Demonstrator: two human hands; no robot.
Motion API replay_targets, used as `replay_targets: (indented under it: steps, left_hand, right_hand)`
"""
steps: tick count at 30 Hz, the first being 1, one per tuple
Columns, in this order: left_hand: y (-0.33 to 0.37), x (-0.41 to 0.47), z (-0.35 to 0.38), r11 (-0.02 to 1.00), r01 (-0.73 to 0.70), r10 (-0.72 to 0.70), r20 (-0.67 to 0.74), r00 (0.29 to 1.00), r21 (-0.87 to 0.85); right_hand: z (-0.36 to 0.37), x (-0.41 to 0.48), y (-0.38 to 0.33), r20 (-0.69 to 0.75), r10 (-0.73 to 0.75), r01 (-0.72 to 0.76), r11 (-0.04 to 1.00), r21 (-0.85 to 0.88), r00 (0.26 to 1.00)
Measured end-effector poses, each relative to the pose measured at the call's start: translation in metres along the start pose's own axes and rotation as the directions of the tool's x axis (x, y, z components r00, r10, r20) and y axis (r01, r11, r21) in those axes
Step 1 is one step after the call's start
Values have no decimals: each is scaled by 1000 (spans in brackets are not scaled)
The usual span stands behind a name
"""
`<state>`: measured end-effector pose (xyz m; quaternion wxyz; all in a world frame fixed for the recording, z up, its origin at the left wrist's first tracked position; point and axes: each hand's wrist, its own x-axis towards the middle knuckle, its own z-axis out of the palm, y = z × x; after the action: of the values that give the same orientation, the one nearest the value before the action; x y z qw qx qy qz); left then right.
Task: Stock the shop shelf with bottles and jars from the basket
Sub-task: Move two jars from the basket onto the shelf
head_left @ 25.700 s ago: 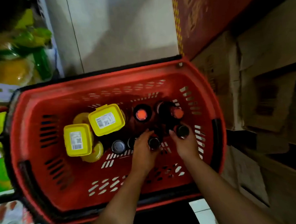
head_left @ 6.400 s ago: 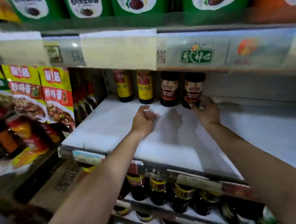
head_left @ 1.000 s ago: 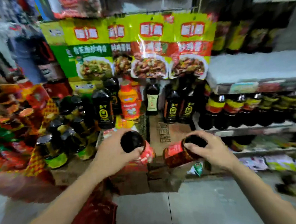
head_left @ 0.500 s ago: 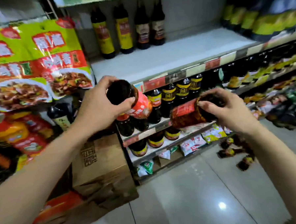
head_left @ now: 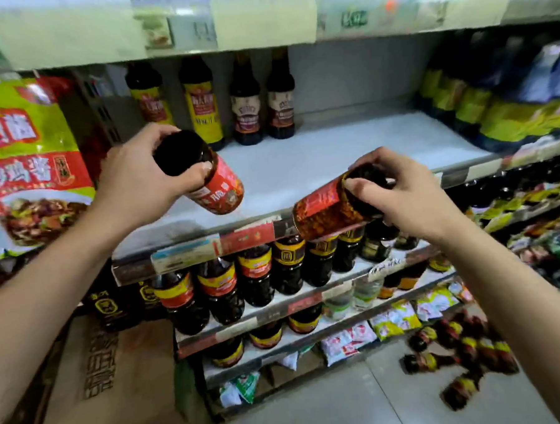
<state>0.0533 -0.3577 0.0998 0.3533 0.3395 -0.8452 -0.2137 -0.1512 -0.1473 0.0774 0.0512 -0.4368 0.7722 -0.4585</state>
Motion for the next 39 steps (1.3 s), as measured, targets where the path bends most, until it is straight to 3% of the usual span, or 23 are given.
replay_targets:
  steps: [9, 18, 25, 34, 36, 39]
  left_hand:
    - [5, 51, 26, 984, 141, -129, -112, 985, 110]
    - [-8, 54, 43, 917, 216, -236, 19, 972, 334]
    - [-29, 65, 43, 936, 252, -287, 116, 951, 247]
    - [-48, 75, 41, 967, 214, -245, 277, 929, 140]
    - [-53, 74, 45, 969, 221, -242, 268, 932, 107]
    - [-65, 67, 51, 954, 298, -279, 262, 924, -37]
  right_hand:
    - [-5, 104, 16, 165, -87, 80, 996, 44, 983]
    - [75, 169, 2, 448, -124, 207, 968, -141, 885]
    - [105, 188, -23, 531, -76, 261, 923, -282, 844]
    - [119, 182, -22, 438, -66, 214, 931, -298, 897]
    - [118, 179, -19, 441, -46, 172, 953, -249, 896]
    - [110, 173, 0, 480, -14, -8, 999, 43, 877]
